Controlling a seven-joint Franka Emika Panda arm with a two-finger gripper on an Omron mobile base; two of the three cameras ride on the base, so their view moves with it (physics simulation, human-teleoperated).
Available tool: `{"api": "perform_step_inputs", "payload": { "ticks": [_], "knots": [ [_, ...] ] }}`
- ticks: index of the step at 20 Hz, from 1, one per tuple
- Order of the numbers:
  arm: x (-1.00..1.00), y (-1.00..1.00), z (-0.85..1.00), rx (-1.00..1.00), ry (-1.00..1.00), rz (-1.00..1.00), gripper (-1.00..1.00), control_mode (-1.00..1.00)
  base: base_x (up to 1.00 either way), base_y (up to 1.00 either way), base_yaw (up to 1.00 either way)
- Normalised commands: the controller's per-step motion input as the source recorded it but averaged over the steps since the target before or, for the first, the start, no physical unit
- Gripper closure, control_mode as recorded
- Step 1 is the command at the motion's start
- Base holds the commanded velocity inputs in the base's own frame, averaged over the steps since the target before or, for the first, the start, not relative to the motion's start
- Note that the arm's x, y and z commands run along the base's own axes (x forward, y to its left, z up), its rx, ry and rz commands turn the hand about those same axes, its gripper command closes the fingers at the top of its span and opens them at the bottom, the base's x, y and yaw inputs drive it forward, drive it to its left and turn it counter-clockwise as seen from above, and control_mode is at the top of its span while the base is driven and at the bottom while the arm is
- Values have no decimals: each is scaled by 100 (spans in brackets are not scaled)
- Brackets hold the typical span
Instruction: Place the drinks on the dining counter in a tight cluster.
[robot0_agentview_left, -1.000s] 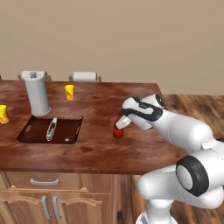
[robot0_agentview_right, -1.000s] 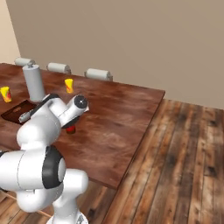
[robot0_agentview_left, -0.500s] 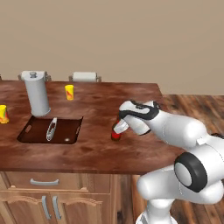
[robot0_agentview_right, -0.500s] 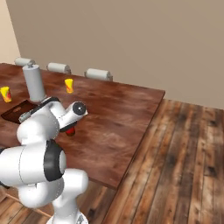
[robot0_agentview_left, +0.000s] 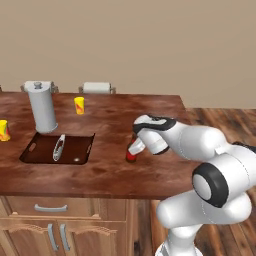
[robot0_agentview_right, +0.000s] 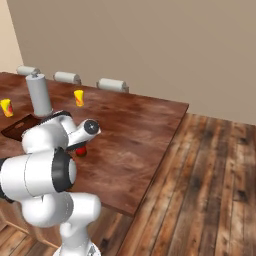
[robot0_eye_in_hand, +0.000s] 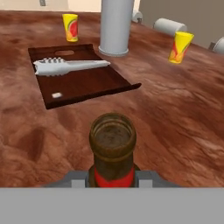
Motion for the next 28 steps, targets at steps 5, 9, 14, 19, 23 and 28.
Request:
{"api": "perform_step_inputs", "payload": {
  "ticks": [5, 9, 14, 19, 23, 28],
  "knots": [
    [4, 3, -19, 0, 0, 1, 100, -100, 0, 0, 0],
    [0, 1, -24, 0, 0, 2, 100, -100, 0, 0, 0],
    [0, 2, -25, 0, 0, 1, 100, -100, 0, 0, 0],
    [0, 3, -24, 0, 0, 1, 100, -100, 0, 0, 0],
    [-2, 7, -27, 0, 0, 1, 100, -100, 0, 0, 0],
    [-11, 6, -21, 0, 0, 1, -100, -100, 0, 0, 0]
  ]
}}
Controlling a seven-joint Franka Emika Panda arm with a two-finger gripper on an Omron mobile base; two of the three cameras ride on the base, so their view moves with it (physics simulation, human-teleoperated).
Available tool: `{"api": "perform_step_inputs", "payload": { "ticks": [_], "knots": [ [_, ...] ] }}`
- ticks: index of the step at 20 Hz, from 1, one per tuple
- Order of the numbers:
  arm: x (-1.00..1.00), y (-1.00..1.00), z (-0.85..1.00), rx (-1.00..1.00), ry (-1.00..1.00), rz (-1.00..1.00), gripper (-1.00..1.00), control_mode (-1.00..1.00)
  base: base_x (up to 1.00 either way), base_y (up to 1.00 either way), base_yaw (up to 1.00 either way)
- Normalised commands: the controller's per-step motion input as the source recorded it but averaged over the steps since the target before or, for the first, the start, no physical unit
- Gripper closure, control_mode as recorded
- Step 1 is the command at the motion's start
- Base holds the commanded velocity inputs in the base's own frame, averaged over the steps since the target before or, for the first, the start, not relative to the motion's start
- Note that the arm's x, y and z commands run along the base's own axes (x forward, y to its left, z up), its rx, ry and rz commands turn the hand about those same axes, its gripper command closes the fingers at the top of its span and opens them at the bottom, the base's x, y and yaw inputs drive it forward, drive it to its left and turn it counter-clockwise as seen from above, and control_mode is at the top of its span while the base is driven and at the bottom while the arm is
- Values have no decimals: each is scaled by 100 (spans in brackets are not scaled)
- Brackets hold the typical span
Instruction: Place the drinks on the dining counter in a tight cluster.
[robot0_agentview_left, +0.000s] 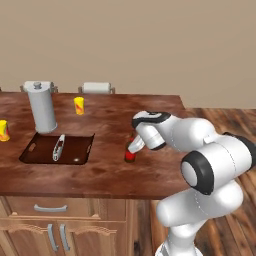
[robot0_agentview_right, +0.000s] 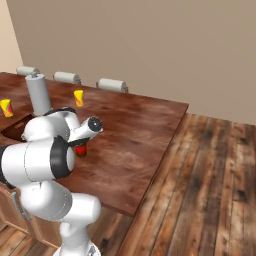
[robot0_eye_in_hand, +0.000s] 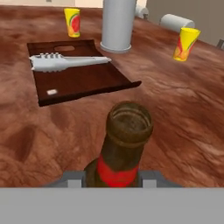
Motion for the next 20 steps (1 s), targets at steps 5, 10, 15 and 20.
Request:
{"api": "perform_step_inputs", "payload": {
  "ticks": [5, 10, 15, 20],
  "knots": [
    [-11, 1, -12, 0, 0, 1, -100, -100, 0, 0, 0],
    [-2, 0, -2, 0, 0, 0, -100, -100, 0, 0, 0],
    [-1, 0, 2, 0, 0, 0, -100, -100, 0, 0, 0],
    [-13, -5, 17, 0, 3, 0, -100, -100, 0, 0, 0]
  ]
}}
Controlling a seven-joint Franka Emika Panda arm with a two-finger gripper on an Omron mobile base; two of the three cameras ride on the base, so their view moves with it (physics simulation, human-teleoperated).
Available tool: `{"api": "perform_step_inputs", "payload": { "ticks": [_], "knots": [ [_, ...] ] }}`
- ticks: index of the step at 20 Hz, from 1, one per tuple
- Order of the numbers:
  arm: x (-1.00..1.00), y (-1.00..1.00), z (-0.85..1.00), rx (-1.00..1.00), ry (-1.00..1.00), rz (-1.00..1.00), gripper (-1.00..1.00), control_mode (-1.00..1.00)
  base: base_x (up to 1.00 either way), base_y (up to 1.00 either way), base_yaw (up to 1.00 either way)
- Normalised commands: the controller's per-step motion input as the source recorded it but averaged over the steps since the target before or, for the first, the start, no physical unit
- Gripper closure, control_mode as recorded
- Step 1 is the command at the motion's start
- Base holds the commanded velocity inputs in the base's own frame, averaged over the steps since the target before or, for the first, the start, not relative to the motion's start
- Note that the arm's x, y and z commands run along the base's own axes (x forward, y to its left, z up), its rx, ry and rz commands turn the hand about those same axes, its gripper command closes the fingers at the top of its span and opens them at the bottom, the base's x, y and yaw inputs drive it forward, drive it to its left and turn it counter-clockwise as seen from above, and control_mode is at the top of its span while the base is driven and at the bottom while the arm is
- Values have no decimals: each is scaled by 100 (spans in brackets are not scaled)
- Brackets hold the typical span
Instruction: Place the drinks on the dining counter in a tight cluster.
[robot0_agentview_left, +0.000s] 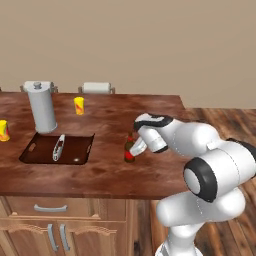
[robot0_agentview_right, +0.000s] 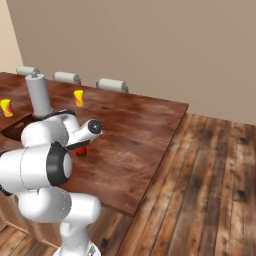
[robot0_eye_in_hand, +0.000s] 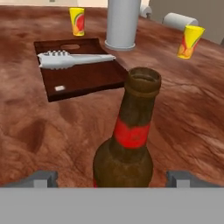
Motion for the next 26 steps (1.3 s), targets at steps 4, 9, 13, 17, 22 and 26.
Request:
{"api": "perform_step_inputs", "payload": {
  "ticks": [4, 9, 13, 17, 22, 26],
  "knots": [
    [-24, -3, 24, 0, 14, -5, -100, -100, 0, 0, 0],
    [-29, -6, 30, 1, 15, -5, -100, -100, 0, 0, 0],
    [-27, -7, 42, 1, 14, -4, -100, -100, 0, 0, 0],
    [-23, -9, 46, 2, 18, -2, -100, -100, 0, 0, 0],
    [-21, -10, 47, 2, 22, -2, -100, -100, 0, 0, 0],
    [-27, -12, 35, 0, 21, -2, -100, -100, 0, 0, 0]
  ]
}}
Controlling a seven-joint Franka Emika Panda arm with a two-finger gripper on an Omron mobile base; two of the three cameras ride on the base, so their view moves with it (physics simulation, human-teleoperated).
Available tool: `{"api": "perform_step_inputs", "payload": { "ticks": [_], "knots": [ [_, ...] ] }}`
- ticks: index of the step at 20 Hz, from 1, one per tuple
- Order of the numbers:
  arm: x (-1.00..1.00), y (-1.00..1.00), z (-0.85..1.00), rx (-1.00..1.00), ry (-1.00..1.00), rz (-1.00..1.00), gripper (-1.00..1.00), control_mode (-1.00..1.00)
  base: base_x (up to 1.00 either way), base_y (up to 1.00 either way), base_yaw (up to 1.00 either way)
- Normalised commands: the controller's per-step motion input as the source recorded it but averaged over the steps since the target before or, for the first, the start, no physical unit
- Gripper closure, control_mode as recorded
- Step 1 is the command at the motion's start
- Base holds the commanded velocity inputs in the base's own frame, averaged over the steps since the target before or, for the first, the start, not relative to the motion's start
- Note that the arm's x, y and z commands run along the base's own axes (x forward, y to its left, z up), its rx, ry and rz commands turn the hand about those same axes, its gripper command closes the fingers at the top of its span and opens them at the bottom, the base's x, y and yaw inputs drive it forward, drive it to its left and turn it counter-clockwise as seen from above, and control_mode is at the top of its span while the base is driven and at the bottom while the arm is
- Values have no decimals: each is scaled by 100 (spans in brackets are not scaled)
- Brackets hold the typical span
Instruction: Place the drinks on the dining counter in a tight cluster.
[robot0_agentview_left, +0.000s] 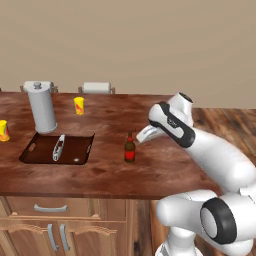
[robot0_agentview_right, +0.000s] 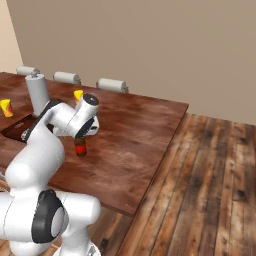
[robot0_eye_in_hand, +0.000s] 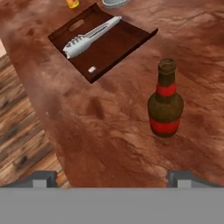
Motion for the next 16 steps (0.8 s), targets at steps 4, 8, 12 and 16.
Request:
{"api": "perform_step_inputs", "payload": {
  "ticks": [4, 8, 12, 16],
  "knots": [
    [-32, -18, 27, 0, 16, -3, -100, -100, 0, 0, 0],
    [-47, -12, 11, 0, 1, -3, -100, -100, 0, 0, 0],
    [-49, -5, 1, -7, -3, -10, -100, -100, 0, 0, 0],
    [-42, -6, 0, -11, -8, -21, -100, -100, 0, 0, 0]
  ]
}}
